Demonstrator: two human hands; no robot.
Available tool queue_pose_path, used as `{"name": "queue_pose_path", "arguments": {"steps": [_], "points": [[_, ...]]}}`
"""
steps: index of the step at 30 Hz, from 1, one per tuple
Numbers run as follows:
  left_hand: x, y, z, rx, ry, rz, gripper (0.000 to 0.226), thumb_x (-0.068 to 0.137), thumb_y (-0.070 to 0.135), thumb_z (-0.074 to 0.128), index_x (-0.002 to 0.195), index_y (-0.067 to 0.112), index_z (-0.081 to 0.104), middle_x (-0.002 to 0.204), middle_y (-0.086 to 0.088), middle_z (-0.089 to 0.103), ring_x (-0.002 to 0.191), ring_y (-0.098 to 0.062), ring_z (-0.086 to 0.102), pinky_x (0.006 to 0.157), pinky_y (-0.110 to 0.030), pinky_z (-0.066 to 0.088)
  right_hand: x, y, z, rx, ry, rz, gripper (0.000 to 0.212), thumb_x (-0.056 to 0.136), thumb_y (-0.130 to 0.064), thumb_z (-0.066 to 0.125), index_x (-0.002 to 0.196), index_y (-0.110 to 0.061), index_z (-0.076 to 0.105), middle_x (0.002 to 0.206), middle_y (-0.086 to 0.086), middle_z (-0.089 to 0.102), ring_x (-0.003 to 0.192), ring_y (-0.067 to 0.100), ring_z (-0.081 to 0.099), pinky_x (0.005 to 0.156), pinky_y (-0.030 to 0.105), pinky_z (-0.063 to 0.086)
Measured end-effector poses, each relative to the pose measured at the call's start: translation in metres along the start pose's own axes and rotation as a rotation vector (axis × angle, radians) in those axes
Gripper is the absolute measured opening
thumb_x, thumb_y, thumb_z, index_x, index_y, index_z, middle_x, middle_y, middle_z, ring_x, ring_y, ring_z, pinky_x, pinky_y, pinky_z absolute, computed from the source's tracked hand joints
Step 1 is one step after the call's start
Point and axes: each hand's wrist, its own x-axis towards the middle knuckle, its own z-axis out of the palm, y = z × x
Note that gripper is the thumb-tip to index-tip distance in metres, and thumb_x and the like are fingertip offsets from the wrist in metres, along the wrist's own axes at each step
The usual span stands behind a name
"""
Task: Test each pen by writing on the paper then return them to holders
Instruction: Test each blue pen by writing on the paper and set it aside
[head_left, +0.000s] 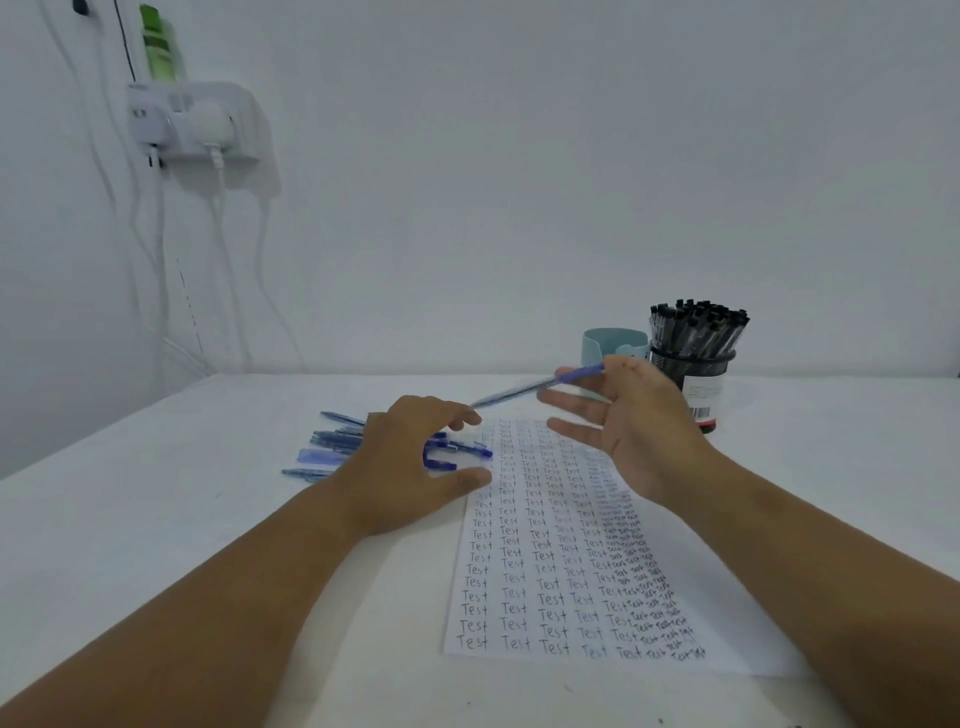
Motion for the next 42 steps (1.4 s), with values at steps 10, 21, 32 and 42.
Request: {"name": "queue_pose_path", "arguments": {"steps": [10,21,32,42], "points": [[0.033,0.061,0.019,-0.239,0.007,0.077,0.026,0.081,0.054,0.072,0.089,0.029,0.075,0.088,0.014,0.074,0.092,-0.003,0.068,0.091,-0.026,0.05,0.012,-0.009,-0.016,0.317,0.158,0.043,0.012,0.106,-0.016,0.037,0.1,-0.013,0.047,0.082,0.008,0.042,0.051,0.016,0.042,0.05,0.03,0.043],[0.039,0.072,0.051,-0.232,-0.105,0.104,0.005,0.086,0.034,0.077,0.087,0.03,0.078,0.09,0.019,0.074,0.092,0.001,0.066,0.085,-0.011,0.042,0.016,-0.014,-0.028,0.515,0.146,0.119,0.021,0.093,-0.021,0.028,0.073,-0.018,0.035,0.06,0.001,0.035,0.049,0.014,0.022,0.05,0.028,0.023],[0.034,0.072,0.048,-0.242,-0.034,0.046,0.014,0.093,0.029,0.069,0.082,0.03,0.075,0.082,0.017,0.073,0.083,0.006,0.063,0.073,0.002,0.036,0.014,-0.001,-0.025,0.196,0.05,0.123,0.034,0.103,-0.043,0.049,0.104,-0.009,0.054,0.072,0.006,0.051,0.064,0.023,0.054,0.073,0.04,0.055],[0.039,0.05,0.04,0.073,-0.183,-0.034,0.041,0.081,0.068,0.066,0.113,0.043,0.064,0.119,0.031,0.054,0.121,0.004,0.039,0.108,-0.034,0.029,0.013,-0.012,-0.036,-0.465,-0.031,-0.077,0.026,0.098,-0.019,0.062,0.084,0.002,0.067,0.064,0.015,0.063,0.046,0.021,0.053,0.042,0.026,0.04]]}}
